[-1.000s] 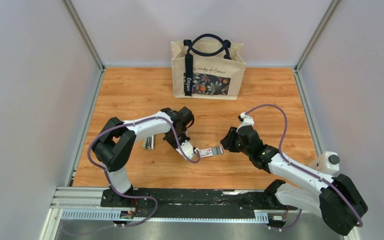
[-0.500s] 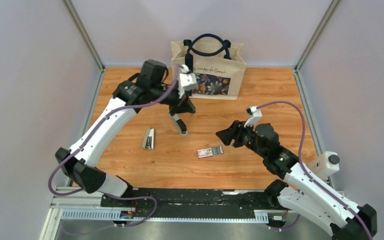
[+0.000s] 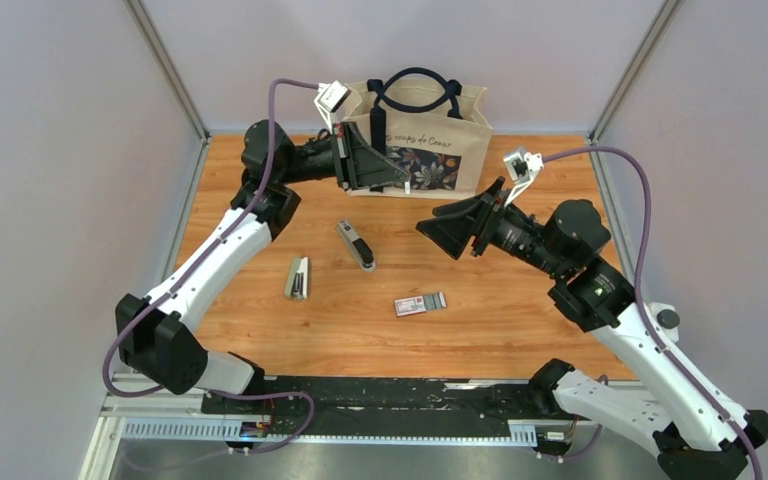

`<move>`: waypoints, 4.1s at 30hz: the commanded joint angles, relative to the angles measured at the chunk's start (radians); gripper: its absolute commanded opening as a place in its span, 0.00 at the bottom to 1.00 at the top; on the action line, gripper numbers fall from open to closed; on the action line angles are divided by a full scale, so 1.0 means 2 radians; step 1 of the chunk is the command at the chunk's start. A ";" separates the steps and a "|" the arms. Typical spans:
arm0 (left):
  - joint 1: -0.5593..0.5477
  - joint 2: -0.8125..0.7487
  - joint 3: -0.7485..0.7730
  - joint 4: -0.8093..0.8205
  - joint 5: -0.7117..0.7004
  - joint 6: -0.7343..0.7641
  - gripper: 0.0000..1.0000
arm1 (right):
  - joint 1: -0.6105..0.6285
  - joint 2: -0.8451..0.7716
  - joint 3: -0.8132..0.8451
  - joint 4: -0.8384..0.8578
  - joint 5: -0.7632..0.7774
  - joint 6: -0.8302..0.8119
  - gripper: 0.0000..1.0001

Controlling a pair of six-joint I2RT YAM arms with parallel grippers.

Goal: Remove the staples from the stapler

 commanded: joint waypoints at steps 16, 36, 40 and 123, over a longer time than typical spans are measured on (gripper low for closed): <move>-0.002 -0.028 -0.082 0.234 0.029 -0.171 0.00 | -0.003 0.048 0.052 0.040 -0.072 0.026 0.67; -0.012 -0.036 -0.102 0.237 0.030 -0.163 0.00 | -0.003 0.083 0.038 0.105 -0.066 0.063 0.49; -0.012 -0.035 -0.100 0.238 0.028 -0.162 0.00 | -0.003 0.082 0.030 0.108 -0.068 0.066 0.44; 0.005 -0.001 0.020 -0.688 -0.137 0.588 0.73 | 0.080 0.351 -0.085 -0.142 0.240 -0.061 0.07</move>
